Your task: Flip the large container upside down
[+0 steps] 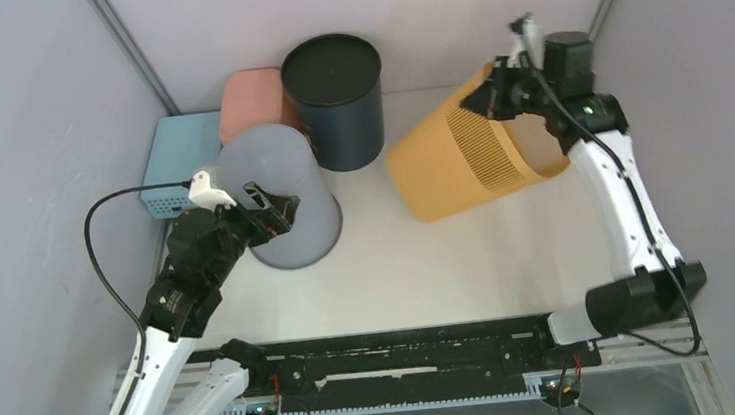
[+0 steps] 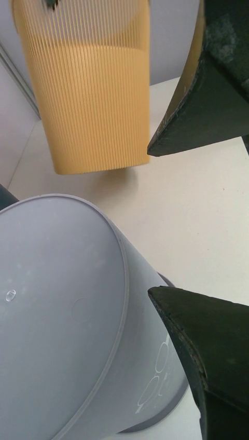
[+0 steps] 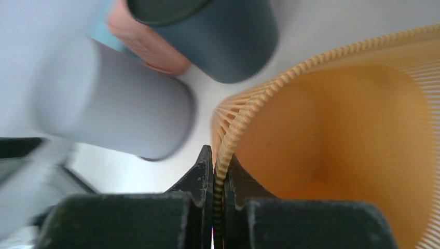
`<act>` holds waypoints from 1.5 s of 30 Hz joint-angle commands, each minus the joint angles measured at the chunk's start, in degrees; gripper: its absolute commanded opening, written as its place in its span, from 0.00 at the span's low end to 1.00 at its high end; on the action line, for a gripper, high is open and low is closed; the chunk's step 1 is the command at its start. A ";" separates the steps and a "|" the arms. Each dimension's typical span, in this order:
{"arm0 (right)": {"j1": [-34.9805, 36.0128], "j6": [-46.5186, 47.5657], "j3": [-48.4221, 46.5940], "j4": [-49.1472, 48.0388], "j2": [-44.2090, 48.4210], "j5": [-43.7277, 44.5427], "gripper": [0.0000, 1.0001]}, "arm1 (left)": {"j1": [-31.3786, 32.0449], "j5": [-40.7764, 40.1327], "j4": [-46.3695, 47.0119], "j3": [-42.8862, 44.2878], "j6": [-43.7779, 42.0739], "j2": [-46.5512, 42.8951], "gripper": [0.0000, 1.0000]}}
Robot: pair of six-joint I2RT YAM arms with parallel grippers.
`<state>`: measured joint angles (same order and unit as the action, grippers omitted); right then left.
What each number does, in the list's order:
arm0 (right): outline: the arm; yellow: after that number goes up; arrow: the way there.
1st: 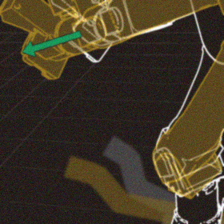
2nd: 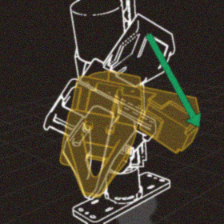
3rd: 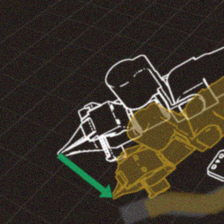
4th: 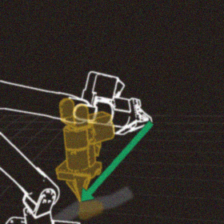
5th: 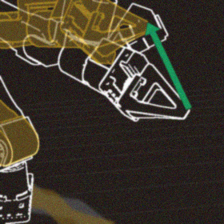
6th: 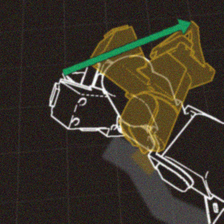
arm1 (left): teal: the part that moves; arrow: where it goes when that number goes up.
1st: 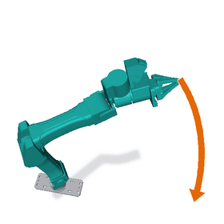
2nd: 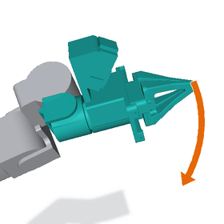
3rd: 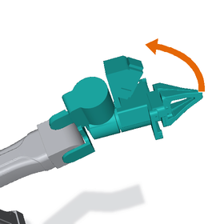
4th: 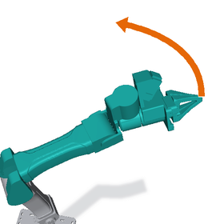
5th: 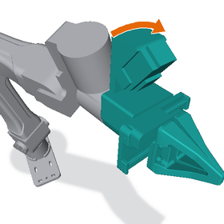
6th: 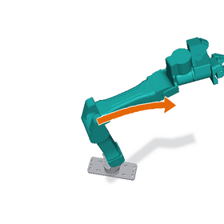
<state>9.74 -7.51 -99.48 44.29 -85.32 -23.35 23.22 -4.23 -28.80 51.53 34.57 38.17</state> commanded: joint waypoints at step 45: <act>-8.39 -114.35 44.73 -130.96 -13.90 -19.73 0.00 | -0.30 -1.60 1.14 3.01 -0.62 1.32 1.00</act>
<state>-1.43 -112.84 -49.80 -81.17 -99.72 -51.92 23.22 -4.25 -27.75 51.48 34.96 41.08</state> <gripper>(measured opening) 0.052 0.996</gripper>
